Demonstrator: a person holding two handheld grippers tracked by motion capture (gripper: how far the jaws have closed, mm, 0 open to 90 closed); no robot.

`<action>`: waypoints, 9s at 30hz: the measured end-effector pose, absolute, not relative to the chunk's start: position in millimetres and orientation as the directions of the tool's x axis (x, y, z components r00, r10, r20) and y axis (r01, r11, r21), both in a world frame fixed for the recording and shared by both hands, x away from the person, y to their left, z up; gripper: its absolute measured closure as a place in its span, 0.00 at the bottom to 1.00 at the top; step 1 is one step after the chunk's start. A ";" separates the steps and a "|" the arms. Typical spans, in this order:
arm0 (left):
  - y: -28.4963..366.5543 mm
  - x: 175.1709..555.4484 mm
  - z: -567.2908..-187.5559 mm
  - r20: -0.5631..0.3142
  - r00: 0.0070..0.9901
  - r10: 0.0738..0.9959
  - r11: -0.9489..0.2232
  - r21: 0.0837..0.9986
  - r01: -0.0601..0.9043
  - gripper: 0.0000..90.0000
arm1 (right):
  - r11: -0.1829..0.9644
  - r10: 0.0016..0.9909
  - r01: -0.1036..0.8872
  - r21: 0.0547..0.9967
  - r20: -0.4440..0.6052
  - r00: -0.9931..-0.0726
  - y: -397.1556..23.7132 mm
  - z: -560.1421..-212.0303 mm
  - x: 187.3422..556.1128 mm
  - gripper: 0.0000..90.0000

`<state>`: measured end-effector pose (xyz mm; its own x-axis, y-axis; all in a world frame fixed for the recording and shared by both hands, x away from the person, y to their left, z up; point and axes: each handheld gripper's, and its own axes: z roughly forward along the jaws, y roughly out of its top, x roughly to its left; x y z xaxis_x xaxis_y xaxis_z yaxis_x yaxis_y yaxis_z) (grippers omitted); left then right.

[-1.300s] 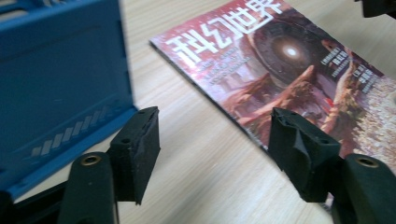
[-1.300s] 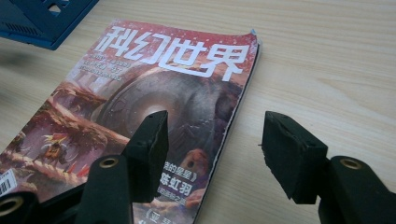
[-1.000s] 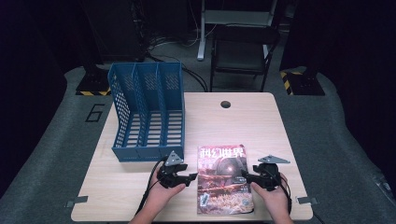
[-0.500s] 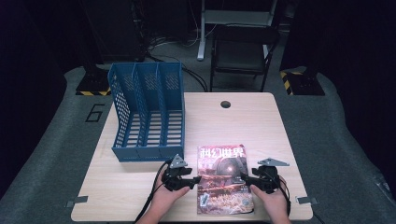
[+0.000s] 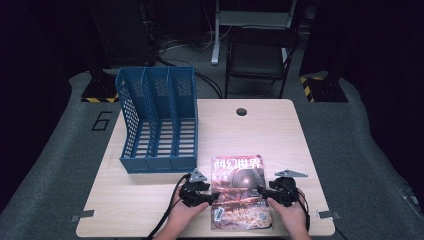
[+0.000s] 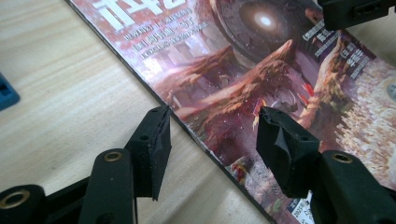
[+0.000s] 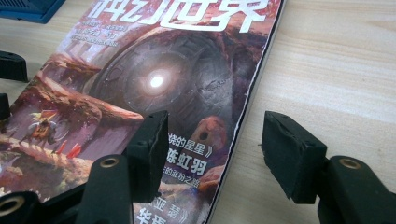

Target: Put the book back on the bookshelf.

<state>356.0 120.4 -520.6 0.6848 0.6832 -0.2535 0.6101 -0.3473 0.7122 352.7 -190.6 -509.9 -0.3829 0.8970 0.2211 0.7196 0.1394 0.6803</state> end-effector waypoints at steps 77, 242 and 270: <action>111.8 332.6 -526.8 -0.127 0.684 0.718 -0.369 0.764 0.529 0.52 | -0.087 0.815 0.715 0.694 0.462 -0.350 -183.2 -488.6 333.5 0.52; 117.9 336.9 -529.6 -0.184 0.699 0.691 -0.333 0.778 0.533 0.47 | 0.071 0.722 0.739 0.670 0.476 -0.501 -180.8 -525.3 348.4 0.85; 122.3 348.2 -530.1 -0.271 0.683 0.679 -0.274 0.769 0.577 0.45 | 0.009 0.701 0.674 0.738 0.477 -0.531 -178.4 -517.0 337.1 0.93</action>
<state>348.2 122.3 -530.1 0.6826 0.6788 -0.2709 0.5774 -0.2737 0.7692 337.1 -178.4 -517.0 -0.5308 0.7008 0.4765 0.6744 0.0087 0.7384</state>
